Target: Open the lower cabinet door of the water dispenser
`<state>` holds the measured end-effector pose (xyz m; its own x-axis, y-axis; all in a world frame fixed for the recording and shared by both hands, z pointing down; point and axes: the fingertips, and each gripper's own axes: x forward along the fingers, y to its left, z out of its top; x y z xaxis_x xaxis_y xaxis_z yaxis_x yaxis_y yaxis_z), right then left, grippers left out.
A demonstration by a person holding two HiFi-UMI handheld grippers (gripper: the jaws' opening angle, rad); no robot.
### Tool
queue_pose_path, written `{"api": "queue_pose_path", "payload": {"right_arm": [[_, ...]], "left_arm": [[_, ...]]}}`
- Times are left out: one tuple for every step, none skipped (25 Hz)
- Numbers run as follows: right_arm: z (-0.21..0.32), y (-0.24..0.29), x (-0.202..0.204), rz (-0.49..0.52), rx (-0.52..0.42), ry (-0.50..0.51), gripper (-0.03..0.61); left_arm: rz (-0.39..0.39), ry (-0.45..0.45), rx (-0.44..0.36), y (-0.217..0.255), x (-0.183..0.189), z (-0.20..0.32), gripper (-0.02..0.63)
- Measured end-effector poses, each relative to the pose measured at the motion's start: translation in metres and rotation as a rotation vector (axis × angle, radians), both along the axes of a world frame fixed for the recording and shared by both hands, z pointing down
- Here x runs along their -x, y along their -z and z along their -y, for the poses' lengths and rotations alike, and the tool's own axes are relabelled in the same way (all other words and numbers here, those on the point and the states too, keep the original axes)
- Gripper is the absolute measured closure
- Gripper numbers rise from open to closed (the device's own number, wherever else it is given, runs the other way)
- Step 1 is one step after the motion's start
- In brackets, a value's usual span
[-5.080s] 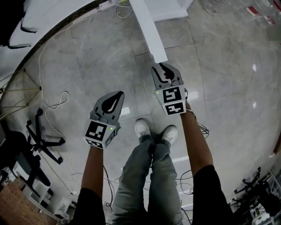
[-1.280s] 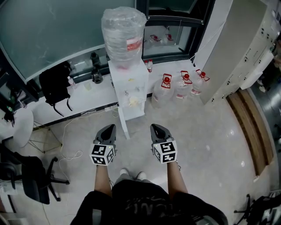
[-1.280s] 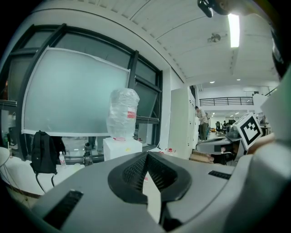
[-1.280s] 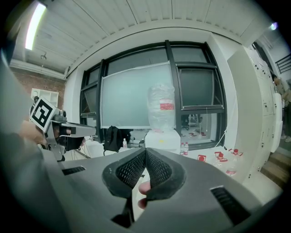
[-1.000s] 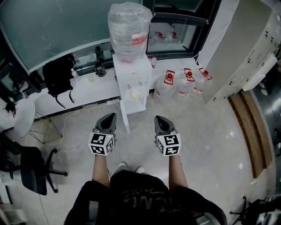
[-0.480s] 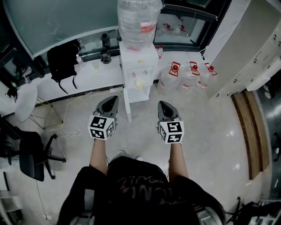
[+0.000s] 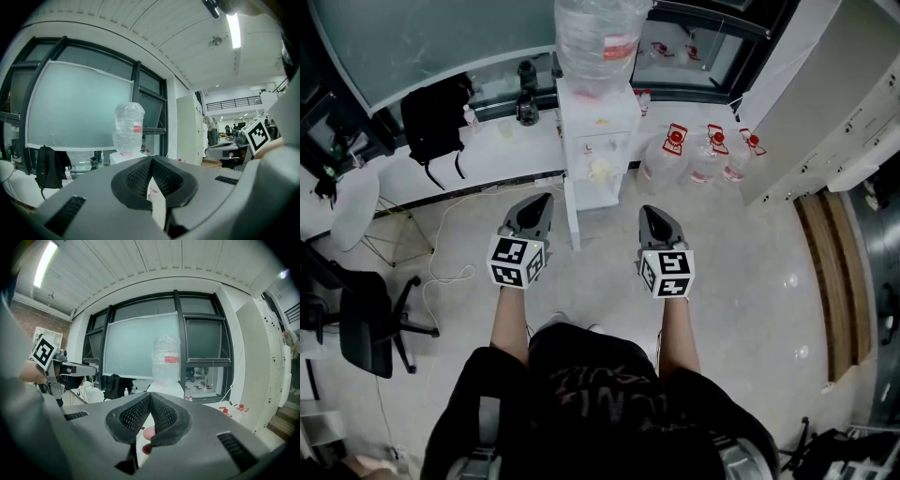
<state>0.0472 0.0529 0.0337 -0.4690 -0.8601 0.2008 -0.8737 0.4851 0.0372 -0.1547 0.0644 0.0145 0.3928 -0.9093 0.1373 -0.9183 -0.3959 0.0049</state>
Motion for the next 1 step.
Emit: {"api": "queue_pose_path", "payload": {"right_arm": [[-0.0001,0.0001,-0.001,0.001,0.0,-0.002,0.566]], "left_arm": [[0.001,0.001,0.003,-0.0005,0.0001,-0.0001,0.604]]}}
